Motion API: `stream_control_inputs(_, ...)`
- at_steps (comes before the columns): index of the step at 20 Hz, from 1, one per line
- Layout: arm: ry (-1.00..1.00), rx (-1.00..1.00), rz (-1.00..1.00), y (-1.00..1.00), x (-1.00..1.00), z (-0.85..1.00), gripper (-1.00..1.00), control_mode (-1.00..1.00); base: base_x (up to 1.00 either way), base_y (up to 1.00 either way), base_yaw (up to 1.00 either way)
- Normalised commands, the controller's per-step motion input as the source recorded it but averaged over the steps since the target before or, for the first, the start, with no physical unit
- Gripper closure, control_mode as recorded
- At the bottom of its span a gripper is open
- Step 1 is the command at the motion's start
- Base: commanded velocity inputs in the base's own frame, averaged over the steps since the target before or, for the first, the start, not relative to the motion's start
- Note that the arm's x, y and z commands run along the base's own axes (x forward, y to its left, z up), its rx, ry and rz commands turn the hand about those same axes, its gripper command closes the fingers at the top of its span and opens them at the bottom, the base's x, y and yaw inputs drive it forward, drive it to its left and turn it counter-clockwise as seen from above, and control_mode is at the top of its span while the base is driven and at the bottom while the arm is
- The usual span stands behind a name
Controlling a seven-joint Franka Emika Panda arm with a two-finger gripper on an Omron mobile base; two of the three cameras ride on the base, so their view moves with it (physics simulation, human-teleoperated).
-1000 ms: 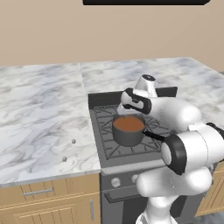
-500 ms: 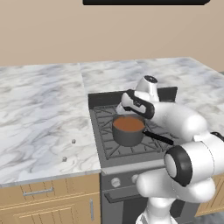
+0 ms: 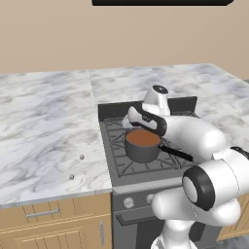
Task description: Pick up the sugar cube(s) and place them in the saucepan with hot chocolate.
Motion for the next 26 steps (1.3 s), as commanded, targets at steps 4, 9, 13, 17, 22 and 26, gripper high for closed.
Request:
stream_control_inputs(4, -0.01, 0.0, 0.0, 0.14, 0.0, 0.09, -1.0, -1.0, 0.0, 0.0, 0.0)
stream_control_inputs(9, 0.0, 0.0, 0.0, 0.25, -0.01, 0.04, -1.0, -1.0, 0.0, 0.0, 0.0)
stream_control_inputs(13, -0.02, 0.0, 0.0, 0.35, -0.32, 0.01, -1.0, -1.0, 0.0, 0.0, 0.0)
stream_control_inputs(17, -0.01, 0.0, 0.06, 0.46, -0.5, 0.15, -1.0, -1.0, 0.0, 0.0, 0.0)
stream_control_inputs(22, 0.0, 0.0, 0.1, 0.56, -0.5, 0.11, -1.0, -1.0, 0.0, 0.0, 0.0)
stream_control_inputs(26, 0.0, 0.0, 0.11, 0.73, -0.35, 0.0, -1.0, -1.0, 0.0, 0.0, 0.0)
